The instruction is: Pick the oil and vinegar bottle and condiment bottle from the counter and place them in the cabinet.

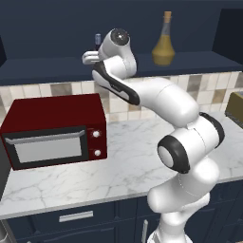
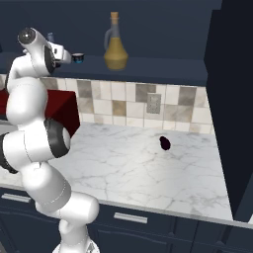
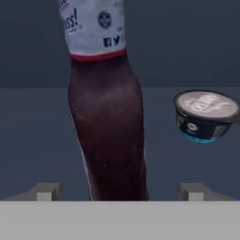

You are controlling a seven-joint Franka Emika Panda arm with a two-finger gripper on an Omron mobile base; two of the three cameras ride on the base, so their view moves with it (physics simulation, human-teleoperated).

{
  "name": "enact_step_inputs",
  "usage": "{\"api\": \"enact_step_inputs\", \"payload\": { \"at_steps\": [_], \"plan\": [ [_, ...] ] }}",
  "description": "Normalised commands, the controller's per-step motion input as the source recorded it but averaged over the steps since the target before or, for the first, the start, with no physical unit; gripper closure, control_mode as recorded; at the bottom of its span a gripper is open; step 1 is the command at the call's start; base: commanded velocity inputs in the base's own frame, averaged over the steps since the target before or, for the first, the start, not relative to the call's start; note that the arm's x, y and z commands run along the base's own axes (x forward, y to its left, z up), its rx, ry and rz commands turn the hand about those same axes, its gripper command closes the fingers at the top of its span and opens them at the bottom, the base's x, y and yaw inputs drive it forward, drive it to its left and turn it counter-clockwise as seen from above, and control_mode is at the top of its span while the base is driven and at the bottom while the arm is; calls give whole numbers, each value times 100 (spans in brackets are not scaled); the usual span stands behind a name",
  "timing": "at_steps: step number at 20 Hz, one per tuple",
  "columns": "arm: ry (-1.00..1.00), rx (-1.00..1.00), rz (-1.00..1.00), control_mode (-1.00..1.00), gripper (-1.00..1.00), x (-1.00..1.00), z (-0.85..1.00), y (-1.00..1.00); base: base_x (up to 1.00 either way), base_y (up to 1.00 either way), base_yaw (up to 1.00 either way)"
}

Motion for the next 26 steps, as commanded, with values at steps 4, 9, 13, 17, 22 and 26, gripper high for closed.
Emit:
{"api": "enact_step_inputs", "payload": {
  "at_steps": [4, 9, 13, 17, 22, 26],
  "plan": [
    [0, 0, 0, -100, -100, -5, -8, 0, 0, 0, 0],
    [0, 0, 0, -100, -100, -44, 0, 0, 0, 0, 0],
    [-1, 1, 0, -100, -100, -64, 0, 0, 0, 0, 0],
    [0, 1, 0, -100, -100, -69, -9, 0, 0, 0, 0],
    [0, 0, 0, -100, -100, -67, -28, -17, 0, 0, 0],
    [0, 0, 0, -100, -100, -67, -45, -47, 0, 0, 0]
  ]
}}
